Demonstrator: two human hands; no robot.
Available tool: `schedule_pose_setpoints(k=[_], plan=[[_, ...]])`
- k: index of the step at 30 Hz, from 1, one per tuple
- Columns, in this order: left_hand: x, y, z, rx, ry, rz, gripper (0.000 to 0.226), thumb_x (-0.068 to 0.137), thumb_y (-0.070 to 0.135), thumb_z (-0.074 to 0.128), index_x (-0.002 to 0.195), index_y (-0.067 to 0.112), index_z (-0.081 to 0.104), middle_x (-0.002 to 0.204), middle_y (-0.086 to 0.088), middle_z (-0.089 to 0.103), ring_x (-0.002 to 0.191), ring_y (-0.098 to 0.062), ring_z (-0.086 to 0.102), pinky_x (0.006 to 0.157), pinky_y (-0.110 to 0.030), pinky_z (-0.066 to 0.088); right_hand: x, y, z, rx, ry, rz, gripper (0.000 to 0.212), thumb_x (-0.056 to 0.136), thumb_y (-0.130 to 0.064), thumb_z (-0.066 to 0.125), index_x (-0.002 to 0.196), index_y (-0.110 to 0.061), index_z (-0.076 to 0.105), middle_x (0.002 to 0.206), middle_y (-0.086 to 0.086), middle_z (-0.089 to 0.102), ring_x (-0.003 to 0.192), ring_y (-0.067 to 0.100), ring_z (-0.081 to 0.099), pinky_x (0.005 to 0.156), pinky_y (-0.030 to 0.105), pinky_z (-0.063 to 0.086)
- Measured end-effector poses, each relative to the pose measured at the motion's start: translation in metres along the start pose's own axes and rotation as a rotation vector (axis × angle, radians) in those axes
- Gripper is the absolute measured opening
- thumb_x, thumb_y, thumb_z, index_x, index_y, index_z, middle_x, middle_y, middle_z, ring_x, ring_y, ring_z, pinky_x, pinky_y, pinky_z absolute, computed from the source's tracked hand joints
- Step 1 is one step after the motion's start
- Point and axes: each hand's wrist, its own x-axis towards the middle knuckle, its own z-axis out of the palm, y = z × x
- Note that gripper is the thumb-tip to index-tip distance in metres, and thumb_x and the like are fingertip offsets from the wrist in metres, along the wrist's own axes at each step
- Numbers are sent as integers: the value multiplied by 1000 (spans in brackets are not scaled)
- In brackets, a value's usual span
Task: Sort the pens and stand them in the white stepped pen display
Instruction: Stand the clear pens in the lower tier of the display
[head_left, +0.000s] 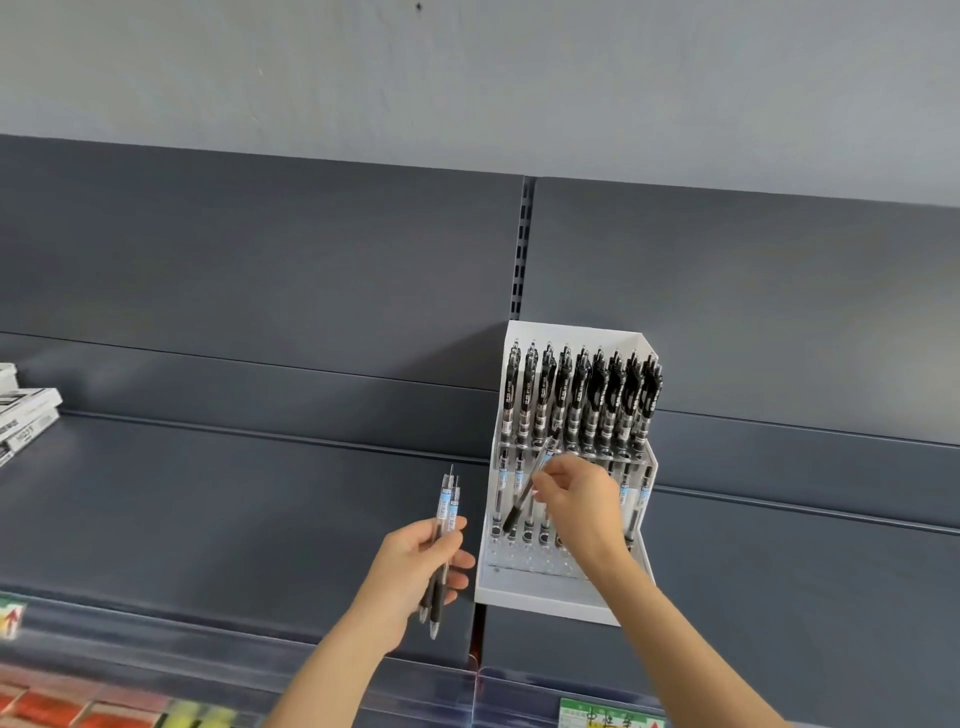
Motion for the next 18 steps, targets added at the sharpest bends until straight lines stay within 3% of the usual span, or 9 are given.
schedule_pose_setpoints(k=[4,8,14,18], plan=[[0,-1,-2,41,-42,19,20,96,10,46,106,23,58,78,-9,68,58,-14,50,57,-27,46,2,1,13,-96,1,-33,15,93,-14,52,88,-5,64,79,4,65,71,19,61,69,31,52],[0,-3,-5,77,-64,17,23,94,0,45,103,17,58,88,-8,71,61,-13,52,61,-26,48,3,4,30,-187,-65,-52,17,94,-13,49,88,-3,61,82,10,67,68,21,58,66,32,50],[2,-5,-12,96,-37,28,10,92,4,50,101,6,54,95,-5,73,67,-14,57,66,-28,51,5,9,47,-311,-139,-14,19,92,-12,47,88,1,60,75,10,60,70,25,56,66,33,49],[3,-4,-16,66,-10,34,9,91,3,53,99,3,55,93,-7,73,71,-16,60,69,-28,51,7,8,49,-329,-140,-7,20,92,-11,47,89,2,62,81,15,67,73,29,61,68,33,50]])
